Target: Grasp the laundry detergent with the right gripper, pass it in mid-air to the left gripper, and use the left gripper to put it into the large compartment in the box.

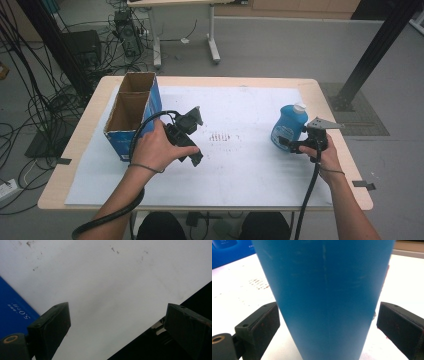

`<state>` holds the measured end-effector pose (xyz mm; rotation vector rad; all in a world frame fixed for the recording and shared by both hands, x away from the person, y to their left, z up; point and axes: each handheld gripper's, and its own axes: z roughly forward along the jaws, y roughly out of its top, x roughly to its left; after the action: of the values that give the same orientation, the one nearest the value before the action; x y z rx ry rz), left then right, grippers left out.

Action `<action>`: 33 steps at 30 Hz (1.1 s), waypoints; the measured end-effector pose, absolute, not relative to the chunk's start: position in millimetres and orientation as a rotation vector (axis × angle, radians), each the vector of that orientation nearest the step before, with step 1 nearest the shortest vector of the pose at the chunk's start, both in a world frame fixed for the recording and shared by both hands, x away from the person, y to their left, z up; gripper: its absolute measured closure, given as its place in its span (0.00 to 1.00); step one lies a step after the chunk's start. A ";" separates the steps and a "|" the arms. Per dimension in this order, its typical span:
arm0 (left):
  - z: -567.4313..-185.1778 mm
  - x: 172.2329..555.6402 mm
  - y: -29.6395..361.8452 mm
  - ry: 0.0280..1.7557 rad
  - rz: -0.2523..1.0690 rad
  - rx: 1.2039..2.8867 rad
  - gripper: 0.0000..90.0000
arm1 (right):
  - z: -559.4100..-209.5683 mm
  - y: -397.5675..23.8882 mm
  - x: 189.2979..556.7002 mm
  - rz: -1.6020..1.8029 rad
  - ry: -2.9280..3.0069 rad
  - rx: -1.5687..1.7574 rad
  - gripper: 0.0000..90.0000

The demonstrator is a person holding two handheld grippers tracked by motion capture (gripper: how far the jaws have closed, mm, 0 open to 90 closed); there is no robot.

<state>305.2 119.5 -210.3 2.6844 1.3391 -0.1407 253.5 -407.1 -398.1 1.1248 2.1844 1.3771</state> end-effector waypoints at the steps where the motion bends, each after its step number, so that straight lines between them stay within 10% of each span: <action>1: -210.4 305.2 119.7 1.340 -0.143 2.683 0.08 | -398.3 -407.4 253.5 1.380 2.184 1.125 0.05; 33: -212.9 305.7 119.9 1.344 -0.149 2.682 0.08 | -398.9 -407.7 253.5 1.384 2.181 1.124 0.05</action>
<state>305.7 119.9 -212.9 2.6822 1.3437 -0.1486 253.5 -407.7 -398.9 1.1239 2.1810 1.3845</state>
